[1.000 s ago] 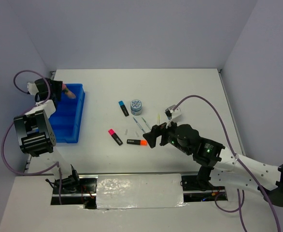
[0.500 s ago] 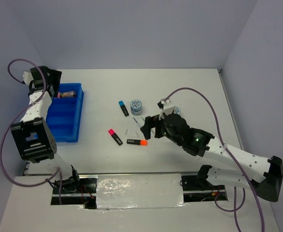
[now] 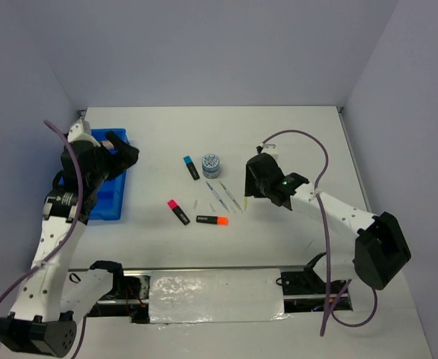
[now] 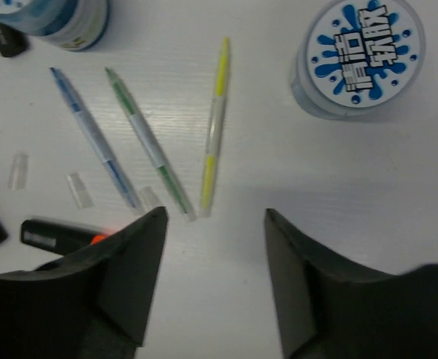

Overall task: Sort the stationery into containers
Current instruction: Pick up the pen from the center of the board.

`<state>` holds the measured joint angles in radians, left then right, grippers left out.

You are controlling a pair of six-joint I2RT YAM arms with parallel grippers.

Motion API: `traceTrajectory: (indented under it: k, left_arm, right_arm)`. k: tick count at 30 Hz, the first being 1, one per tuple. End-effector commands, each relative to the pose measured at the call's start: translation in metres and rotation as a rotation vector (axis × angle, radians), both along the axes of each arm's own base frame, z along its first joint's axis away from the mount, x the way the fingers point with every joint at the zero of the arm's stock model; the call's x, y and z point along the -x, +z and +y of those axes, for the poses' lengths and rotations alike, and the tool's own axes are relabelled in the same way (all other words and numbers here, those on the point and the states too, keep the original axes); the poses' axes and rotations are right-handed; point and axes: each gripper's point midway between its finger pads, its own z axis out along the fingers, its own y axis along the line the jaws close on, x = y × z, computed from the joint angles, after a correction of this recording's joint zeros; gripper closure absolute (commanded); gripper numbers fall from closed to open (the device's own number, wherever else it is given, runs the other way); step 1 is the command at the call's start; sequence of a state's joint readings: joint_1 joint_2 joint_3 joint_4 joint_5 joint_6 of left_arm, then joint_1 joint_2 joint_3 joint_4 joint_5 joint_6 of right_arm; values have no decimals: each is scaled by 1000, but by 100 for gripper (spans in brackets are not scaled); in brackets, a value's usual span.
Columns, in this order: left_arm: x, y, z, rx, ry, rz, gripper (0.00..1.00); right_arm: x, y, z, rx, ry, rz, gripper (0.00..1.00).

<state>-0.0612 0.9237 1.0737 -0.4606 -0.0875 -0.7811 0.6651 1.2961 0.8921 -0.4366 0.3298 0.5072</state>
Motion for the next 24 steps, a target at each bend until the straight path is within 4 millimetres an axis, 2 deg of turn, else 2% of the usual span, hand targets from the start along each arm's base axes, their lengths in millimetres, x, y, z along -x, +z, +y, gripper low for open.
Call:
traceTrajectory:
  k: [1,2,4,5,7,8,11,19,24]
  left_arm:
    - [36,-45,0,-207,-125,133,1]
    - [46,-54,-1,-257,-175,137,1]
    - [58,-68,2,-301,-203,172,1]
    - [62,-75,7,-314,-182,188,1]
    - [64,-70,1,-309,-199,142,1]
    - [65,-66,-9,-297,-254,111,1]
    - [66,-68,-9,-292,-247,101,1]
    - [69,-68,-10,-289,-239,97,1]
    - [68,-69,-12,-288,-252,95,1]
  right_arm:
    - [-19,4,-2,-27,-24,-4,43]
    - [-24,-7,-2,-5,-24,21,48]
    - [-30,-14,4,5,-9,45,57]
    - [-32,-31,4,36,-9,87,57]
    - [-39,-37,5,58,-23,104,57]
    - [-42,-49,3,68,-33,130,57]
    - [-51,-55,6,53,-33,145,56]
    - [-56,-79,10,75,-23,198,56]
    - [-56,-79,14,49,-19,195,55]
